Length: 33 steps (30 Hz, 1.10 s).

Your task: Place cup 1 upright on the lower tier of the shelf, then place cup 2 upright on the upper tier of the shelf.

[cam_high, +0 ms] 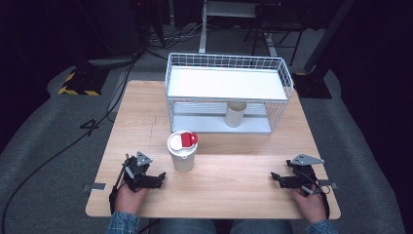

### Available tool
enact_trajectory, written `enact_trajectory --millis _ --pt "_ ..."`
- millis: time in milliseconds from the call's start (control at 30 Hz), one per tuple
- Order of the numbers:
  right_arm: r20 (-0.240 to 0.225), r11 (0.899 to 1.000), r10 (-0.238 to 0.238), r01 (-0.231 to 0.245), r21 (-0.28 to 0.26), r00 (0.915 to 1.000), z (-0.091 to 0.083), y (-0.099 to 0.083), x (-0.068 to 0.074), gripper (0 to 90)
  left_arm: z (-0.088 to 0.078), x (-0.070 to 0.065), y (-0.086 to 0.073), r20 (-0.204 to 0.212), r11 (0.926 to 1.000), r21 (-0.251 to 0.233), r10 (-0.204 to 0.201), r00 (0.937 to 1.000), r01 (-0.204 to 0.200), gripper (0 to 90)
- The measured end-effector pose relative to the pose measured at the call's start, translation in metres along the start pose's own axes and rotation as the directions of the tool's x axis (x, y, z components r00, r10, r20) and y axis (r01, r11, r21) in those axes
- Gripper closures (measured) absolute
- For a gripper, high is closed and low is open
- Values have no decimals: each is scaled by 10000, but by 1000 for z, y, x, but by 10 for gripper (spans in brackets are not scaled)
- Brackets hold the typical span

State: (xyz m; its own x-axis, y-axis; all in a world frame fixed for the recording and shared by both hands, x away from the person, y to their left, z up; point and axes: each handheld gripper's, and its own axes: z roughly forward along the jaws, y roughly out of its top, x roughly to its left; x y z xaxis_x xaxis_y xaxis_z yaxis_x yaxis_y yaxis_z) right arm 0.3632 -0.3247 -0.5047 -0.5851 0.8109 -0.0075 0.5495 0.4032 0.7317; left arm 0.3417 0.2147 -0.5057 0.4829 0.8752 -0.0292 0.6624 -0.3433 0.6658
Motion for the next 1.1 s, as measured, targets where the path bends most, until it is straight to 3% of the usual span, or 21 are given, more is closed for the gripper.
enact_trajectory --millis 700,800,1100 --pt "155 9999 138 -139 60 9998 1 1 1 103 -3 -1 0 -90 9999 63 -87 9999 87 21" --pt "157 9999 140 -141 57 9998 1 1 1 103 -8 -2 3 -185 9998 -170 -119 9998 116 11" --pt "184 9998 170 -171 59 9997 2 1 1 101 -31 -12 14 301 9946 -1035 79 9995 -47 11"
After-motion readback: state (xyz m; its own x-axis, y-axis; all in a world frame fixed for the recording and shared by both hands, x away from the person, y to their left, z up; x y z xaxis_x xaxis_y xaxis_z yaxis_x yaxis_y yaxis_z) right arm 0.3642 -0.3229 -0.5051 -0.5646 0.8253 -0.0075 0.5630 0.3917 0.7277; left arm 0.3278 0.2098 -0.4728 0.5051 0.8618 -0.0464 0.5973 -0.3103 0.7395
